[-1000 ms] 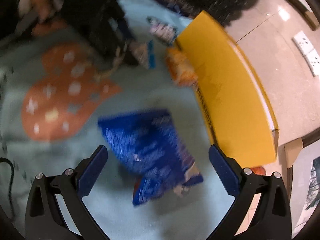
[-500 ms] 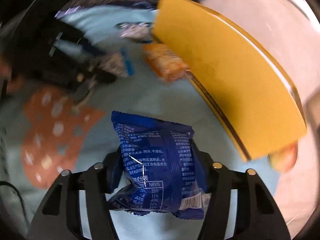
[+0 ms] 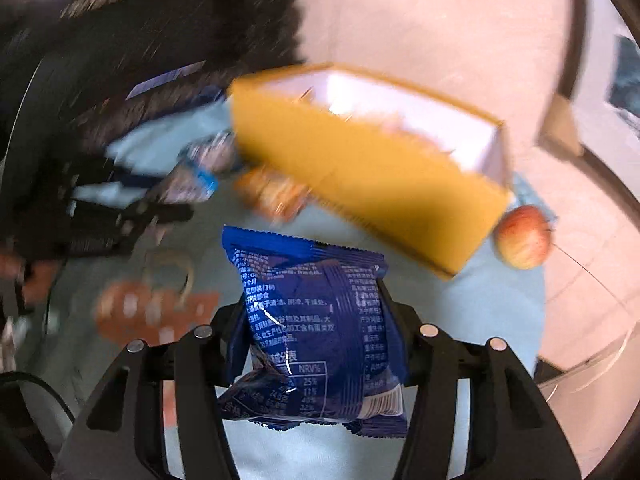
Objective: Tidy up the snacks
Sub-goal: 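Carry the blue bag and clear packet into the yellow box and open both tools, then move both tools back over the remaining snacks on the cloth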
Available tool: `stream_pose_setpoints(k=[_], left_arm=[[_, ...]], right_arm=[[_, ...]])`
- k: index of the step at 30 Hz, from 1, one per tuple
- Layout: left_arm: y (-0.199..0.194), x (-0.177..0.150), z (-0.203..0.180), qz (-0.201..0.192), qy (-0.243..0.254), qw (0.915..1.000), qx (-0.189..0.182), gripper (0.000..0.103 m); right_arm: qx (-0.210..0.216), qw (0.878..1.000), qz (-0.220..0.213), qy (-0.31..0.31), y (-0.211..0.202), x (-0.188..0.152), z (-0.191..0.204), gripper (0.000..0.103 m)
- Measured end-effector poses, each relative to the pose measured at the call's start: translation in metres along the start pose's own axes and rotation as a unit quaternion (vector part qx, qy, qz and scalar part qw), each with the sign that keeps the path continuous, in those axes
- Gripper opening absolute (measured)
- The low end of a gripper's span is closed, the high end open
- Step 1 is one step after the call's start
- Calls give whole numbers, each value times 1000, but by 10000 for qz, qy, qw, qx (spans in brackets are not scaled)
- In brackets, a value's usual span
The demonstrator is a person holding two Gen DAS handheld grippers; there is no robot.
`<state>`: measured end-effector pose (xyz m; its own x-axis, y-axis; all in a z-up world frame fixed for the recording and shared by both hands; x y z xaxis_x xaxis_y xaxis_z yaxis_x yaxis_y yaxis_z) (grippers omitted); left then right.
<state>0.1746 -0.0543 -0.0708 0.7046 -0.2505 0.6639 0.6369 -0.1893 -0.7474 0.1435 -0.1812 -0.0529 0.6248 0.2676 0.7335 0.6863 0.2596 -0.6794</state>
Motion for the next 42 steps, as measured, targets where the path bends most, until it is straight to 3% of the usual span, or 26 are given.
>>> stream_pose_setpoints(k=[6, 13, 18, 22, 24, 26, 27, 31, 34, 36, 42], left_arm=[[-29, 73, -2, -451, -150, 9989, 44, 43], [0, 151, 8, -454, -608, 9970, 172, 44], [52, 169, 12, -173, -652, 9970, 386, 44], [77, 171, 14, -86, -685, 9971, 326, 45], [84, 171, 19, -60, -769, 9962, 398, 52], [84, 168, 38, -50, -968, 9920, 805, 90], [82, 168, 43, -95, -1002, 9914, 837, 97], [56, 163, 68, -306, -1105, 9897, 857, 98], [39, 151, 87, -302, -1223, 9884, 849, 100], [27, 139, 103, -256, -1332, 9867, 898, 100], [15, 84, 156, 74, -1636, 9801, 1120, 101]], right_arm=[[-485, 9906, -763, 1028, -24, 61, -38, 56], [-932, 9741, -808, 1894, 9, 109, -73, 56], [-1263, 9684, -708, 2032, 52, 124, -87, 56], [-1360, 9705, -621, 1891, 76, 131, -90, 57], [-1578, 9704, -578, 1732, 84, 133, -92, 60], [-2221, 9629, -637, 1396, 80, 134, -96, 74], [-2339, 9602, -765, 1324, 73, 133, -97, 79], [-1875, 9547, -1357, 1869, 37, 116, -100, 102], [-1341, 9418, -1811, 2493, 9, 100, -100, 102], [-1148, 9393, -1864, 2642, -1, 93, -93, 102], [-819, 9519, -1642, 2455, -4, 67, -59, 102]])
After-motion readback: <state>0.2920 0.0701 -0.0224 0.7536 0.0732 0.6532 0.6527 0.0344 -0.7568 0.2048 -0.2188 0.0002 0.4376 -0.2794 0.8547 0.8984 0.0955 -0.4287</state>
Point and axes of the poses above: each gripper's, at about its wrist camera, not at the fingertips, and y roughly the way its jaws point, z to its left, x to its top, the point moved 9 cm from there along y, roughly the way its jaws point, and after that the axes turned 1 degree about -x, right-handed, at the moved point
